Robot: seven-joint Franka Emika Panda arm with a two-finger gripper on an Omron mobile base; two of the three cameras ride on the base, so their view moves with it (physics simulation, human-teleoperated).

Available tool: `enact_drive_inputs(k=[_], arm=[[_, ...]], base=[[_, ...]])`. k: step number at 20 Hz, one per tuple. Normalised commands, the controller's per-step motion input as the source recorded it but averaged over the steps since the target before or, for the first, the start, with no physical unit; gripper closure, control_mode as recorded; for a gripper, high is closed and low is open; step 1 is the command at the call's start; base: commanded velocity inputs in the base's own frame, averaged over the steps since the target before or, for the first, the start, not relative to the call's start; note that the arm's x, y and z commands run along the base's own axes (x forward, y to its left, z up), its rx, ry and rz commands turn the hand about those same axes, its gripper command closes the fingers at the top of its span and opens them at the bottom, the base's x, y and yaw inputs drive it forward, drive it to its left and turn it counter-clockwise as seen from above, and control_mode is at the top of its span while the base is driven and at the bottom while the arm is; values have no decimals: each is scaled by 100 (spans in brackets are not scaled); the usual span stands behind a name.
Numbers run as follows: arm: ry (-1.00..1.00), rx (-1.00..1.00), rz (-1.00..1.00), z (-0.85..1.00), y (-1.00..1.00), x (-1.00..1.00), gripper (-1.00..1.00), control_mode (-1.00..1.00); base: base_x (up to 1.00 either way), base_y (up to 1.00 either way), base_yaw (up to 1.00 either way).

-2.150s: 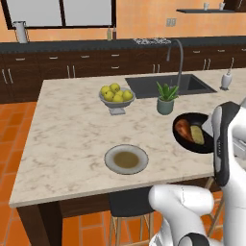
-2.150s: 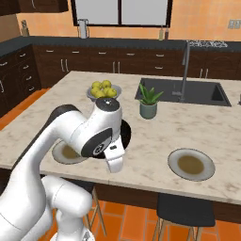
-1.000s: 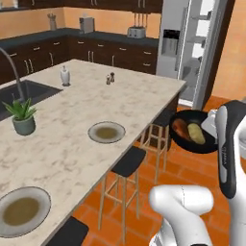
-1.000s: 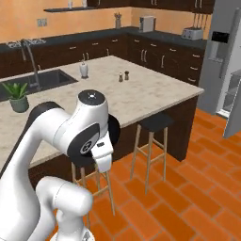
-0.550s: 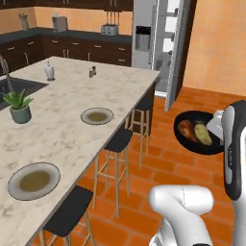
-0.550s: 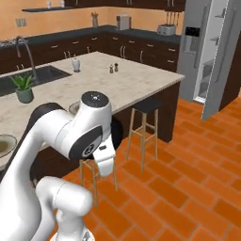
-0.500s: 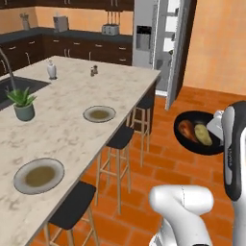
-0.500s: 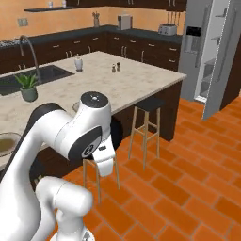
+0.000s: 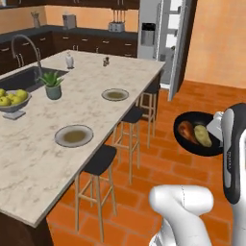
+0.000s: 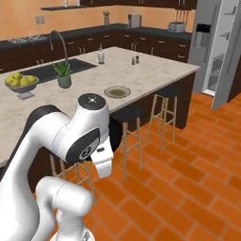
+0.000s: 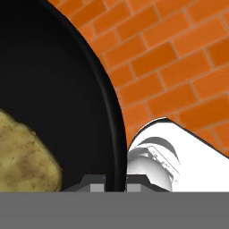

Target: Pick the chicken drumstick and potato from their plates and place them in the bowl. Then put the bowl in the fridge.

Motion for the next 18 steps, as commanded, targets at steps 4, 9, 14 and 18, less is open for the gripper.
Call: enact_drive_inputs(k=[4, 9, 14, 18], arm=[[0, 0, 0, 0, 0, 0, 100, 100], [0, 0, 0, 0, 0, 0, 100, 100], [0, 0, 0, 0, 0, 0, 100, 100], [0, 0, 0, 0, 0, 0, 100, 100]], base=[[-100, 63, -2], [-75, 100, -26], [-46, 100, -33], [6, 100, -9]])
